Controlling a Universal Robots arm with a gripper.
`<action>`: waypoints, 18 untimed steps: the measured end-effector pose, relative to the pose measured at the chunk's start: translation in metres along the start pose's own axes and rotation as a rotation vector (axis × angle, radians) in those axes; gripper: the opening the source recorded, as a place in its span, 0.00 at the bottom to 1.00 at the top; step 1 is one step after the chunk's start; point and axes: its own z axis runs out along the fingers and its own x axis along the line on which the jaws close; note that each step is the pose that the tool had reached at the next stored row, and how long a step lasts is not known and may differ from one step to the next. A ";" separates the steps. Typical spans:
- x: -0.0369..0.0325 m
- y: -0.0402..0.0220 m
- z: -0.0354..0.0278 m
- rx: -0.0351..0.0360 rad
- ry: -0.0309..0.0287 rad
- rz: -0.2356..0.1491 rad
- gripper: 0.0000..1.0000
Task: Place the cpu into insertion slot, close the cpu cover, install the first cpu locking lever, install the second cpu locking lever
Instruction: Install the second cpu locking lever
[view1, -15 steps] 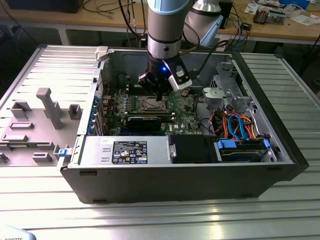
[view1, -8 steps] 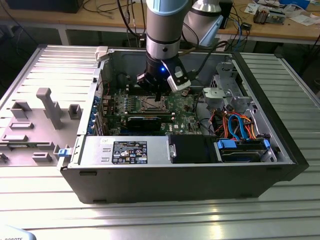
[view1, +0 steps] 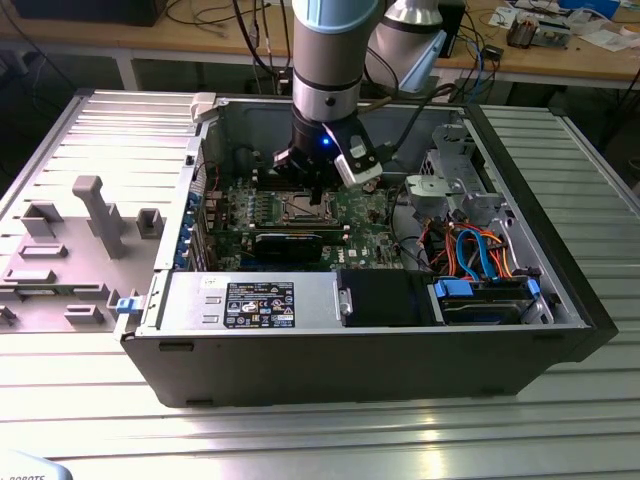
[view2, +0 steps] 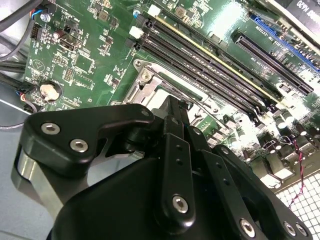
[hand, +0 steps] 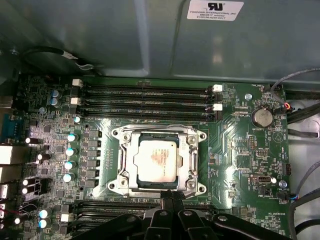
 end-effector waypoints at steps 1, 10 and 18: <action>0.0000 0.0000 0.0000 0.0000 0.0000 0.000 0.11; 0.0002 -0.0046 -0.0009 -0.0009 0.0005 0.000 0.11; 0.0103 -0.0087 -0.0010 -0.0073 0.0103 0.002 0.11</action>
